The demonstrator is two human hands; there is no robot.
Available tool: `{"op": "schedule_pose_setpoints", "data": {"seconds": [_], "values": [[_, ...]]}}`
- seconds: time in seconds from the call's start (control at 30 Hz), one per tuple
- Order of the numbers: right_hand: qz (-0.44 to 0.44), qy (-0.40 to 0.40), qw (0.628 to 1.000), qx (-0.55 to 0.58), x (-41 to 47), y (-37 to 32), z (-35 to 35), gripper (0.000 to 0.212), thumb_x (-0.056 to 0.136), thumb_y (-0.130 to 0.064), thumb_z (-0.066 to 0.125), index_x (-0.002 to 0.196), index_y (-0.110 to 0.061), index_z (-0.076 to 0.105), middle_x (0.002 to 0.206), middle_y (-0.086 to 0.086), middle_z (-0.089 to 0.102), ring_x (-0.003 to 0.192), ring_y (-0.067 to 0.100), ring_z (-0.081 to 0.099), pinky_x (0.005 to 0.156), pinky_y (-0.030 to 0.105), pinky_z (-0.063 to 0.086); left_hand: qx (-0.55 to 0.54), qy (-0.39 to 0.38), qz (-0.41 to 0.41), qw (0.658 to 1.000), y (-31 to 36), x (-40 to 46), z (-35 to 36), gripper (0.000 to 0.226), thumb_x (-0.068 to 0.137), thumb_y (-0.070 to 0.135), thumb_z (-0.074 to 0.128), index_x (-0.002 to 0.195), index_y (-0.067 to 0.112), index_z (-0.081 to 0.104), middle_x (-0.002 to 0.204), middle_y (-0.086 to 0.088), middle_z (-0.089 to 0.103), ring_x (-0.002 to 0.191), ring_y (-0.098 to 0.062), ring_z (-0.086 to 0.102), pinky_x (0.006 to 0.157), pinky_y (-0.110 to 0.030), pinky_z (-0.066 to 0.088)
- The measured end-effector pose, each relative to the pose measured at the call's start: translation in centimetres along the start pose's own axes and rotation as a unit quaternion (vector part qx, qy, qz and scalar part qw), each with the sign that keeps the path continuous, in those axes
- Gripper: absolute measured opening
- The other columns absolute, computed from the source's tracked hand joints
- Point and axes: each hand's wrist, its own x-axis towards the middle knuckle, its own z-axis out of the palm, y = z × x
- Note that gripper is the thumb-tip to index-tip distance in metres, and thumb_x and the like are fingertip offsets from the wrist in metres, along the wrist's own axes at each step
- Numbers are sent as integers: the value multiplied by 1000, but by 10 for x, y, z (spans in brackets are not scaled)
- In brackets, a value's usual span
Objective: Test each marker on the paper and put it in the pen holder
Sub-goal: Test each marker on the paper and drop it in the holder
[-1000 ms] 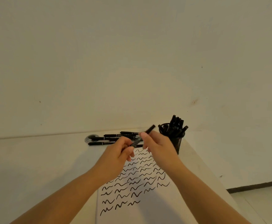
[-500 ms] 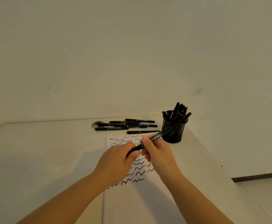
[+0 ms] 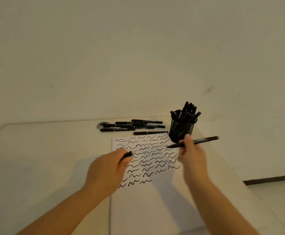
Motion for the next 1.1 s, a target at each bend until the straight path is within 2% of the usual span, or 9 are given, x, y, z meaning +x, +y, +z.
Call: {"op": "schedule_pose_setpoints", "data": {"seconds": [0.1, 0.23, 0.3, 0.43, 0.53, 0.73, 0.87, 1.0, 1.1], "values": [[-63, -37, 991, -115, 6, 1, -28, 30, 91, -33, 51, 71, -13, 62, 43, -4, 53, 39, 6, 44, 45, 21, 36, -114, 10, -61, 992, -24, -1, -4, 25, 94, 33, 40, 70, 29, 42, 54, 3, 55, 51, -8, 50, 50, -31, 38], [-51, -155, 972, -169, -6, 16, -26, 18, 89, -23, 55, 79, -11, 64, 55, -1, 68, 46, 6, 58, 41, 14, 40, -214, -44, -49, 975, -15, 10, 10, 24, 95, 27, 38, 78, 25, 54, 70, 19, 67, 70, 5, 61, 67, -14, 45], [-42, -198, 963, -179, -7, 22, -22, 14, 89, -19, 55, 79, -12, 64, 58, 1, 69, 49, 8, 59, 42, 16, 41, -219, -88, -31, 971, -6, 14, 22, 21, 95, 32, 38, 85, 26, 56, 75, 21, 67, 80, 9, 61, 74, -14, 46], [-70, -142, 968, -193, -6, 38, -27, 15, 85, -12, 56, 72, -16, 61, 56, 3, 67, 50, 7, 58, 48, 13, 43, -193, -129, -22, 972, -4, 15, 43, 20, 96, 35, 37, 89, 26, 54, 85, 24, 65, 87, 7, 61, 76, -20, 48], [-92, -112, 964, -223, -4, 44, -32, 17, 82, -12, 55, 66, -19, 59, 54, 1, 65, 49, 7, 56, 51, 18, 45, -202, -112, -35, 972, -12, 12, 48, 24, 95, 35, 37, 92, 23, 57, 85, 25, 64, 86, 11, 59, 76, -15, 46], [-117, -201, 941, -246, -10, 46, -28, 20, 85, -15, 56, 67, -23, 58, 56, -1, 66, 53, 6, 58, 54, 15, 46, -203, -104, -36, 973, -11, 9, 47, 25, 96, 34, 38, 96, 20, 58, 88, 24, 64, 90, 4, 60, 82, -26, 49], [-136, -187, 935, -270, -10, 45, -29, 17, 85, -19, 55, 68, -23, 58, 57, -4, 65, 52, 2, 55, 54, 12, 43, -203, -103, -36, 973, -8, 9, 45, 25, 96, 33, 38, 97, 18, 59, 86, 25, 62, 89, -1, 61, 82, -29, 50], [-143, -153, 936, -285, -8, 46, -32, 21, 84, -16, 54, 63, -19, 54, 54, 7, 59, 45, 7, 41, 47, 18, 34, -206, -106, -33, 972, -8, 8, 43, 25, 96, 31, 38, 97, 18, 59, 88, 23, 64, 89, -4, 62, 82, -33, 50], [-145, -122, 936, -297, -7, 47, -35, 23, 83, -18, 54, 61, -21, 54, 58, 13, 60, 46, 10, 41, 45, 20, 32, -209, -107, -36, 971, -8, 7, 42, 23, 96, 31, 39, 96, 20, 59, 90, 20, 66, 86, -11, 64, 81, -39, 50]]}}
